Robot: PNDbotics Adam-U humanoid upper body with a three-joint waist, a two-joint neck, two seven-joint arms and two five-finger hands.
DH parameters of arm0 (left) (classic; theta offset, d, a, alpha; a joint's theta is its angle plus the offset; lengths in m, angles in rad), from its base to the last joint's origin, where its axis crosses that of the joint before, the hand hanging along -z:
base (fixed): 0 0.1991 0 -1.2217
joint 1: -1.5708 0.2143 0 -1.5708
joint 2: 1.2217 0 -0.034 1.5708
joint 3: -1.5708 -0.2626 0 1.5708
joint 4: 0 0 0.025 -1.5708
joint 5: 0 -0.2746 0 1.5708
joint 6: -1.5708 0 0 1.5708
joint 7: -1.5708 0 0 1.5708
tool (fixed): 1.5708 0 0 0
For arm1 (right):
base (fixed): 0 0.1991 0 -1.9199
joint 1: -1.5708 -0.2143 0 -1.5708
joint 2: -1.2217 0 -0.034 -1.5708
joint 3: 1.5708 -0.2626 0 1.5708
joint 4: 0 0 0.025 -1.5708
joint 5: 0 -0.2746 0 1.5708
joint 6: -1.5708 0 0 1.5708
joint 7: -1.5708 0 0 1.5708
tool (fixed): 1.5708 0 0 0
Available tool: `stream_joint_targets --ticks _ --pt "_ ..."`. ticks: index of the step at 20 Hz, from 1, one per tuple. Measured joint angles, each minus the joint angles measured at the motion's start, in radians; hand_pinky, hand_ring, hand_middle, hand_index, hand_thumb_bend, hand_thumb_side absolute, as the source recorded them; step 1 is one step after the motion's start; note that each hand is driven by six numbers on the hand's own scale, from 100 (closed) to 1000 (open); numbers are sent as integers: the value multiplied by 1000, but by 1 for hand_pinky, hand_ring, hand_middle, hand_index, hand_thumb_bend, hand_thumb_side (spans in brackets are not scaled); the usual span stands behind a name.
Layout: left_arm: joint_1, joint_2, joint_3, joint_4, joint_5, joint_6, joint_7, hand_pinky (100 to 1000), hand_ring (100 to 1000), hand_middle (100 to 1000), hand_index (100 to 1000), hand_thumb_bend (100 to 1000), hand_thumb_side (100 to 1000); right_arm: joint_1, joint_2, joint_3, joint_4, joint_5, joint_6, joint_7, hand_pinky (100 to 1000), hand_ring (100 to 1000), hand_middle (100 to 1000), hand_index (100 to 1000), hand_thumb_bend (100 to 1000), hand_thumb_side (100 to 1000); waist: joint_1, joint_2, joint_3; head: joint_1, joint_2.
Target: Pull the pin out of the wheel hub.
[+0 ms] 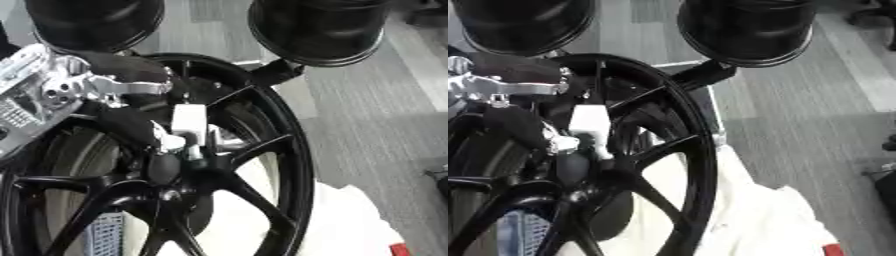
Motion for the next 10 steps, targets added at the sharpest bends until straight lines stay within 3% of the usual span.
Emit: stream_joint_targets --ticks 3,6,10 --pt "0 -7 -1 0 2 7 13 799 660 437 828 109 617 0 0 0 0 0 0 0 764 577 507 679 100 609 -2 0 0 1 0" --pt "0 -8 -3 -3 10 17 29 781 623 402 772 100 590 0 1 0 0 0 0 0 764 577 507 680 100 609 -4 1 0 1 0" --pt "2 -8 -3 -13 25 32 54 743 570 357 671 100 474 0 5 0 0 -1 0 0 765 577 507 680 100 610 -5 1 0 1 -1"
